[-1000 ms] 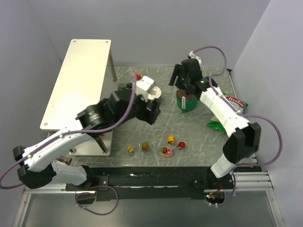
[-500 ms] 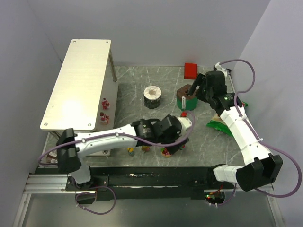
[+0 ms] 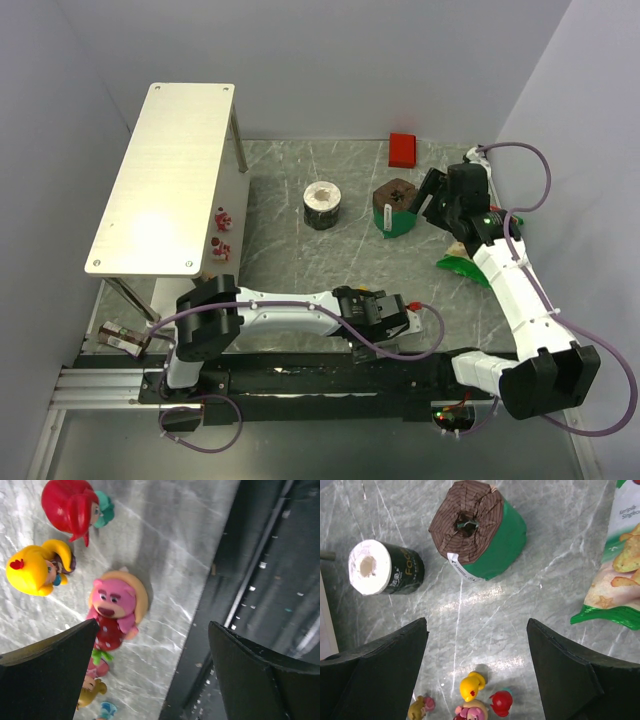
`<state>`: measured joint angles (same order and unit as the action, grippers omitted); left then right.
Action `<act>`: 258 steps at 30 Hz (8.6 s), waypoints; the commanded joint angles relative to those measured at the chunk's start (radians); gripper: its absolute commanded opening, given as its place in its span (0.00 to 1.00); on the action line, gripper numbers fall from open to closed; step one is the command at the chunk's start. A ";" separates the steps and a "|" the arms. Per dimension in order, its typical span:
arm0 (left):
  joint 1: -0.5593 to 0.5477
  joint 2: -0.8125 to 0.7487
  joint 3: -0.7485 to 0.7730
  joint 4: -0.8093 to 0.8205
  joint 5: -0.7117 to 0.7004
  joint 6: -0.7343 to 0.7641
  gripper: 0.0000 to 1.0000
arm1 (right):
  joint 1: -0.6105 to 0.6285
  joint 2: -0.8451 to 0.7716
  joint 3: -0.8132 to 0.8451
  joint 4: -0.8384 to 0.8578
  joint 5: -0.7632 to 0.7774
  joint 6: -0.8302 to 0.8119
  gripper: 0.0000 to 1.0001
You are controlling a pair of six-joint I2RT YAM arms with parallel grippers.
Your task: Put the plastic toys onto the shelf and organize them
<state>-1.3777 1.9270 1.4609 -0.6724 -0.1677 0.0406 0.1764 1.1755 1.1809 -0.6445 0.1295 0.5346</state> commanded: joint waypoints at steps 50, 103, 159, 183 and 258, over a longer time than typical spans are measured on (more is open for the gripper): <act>0.123 -0.077 -0.047 -0.056 -0.027 -0.010 0.17 | -0.038 0.050 0.019 0.075 -0.105 0.028 0.82; 0.660 0.098 0.521 -0.424 -0.524 -0.571 0.01 | -0.023 -0.024 -0.084 0.115 -0.323 -0.019 0.80; 0.634 -0.563 0.351 -0.369 -0.451 -0.548 0.07 | 0.857 0.799 0.191 1.145 -0.712 0.734 0.17; 0.643 -0.554 0.311 -0.342 -0.368 -0.505 0.07 | 0.859 0.707 0.030 1.217 -0.614 0.795 0.15; 0.460 -0.348 0.116 -0.217 -0.217 -0.419 0.85 | 0.264 0.467 -0.138 0.375 -0.648 0.091 0.74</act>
<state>-0.9401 1.6695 1.5295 -0.8524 -0.3183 -0.3176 0.4110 1.6642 0.9981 -0.2768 -0.5037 0.6563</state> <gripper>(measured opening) 0.856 0.743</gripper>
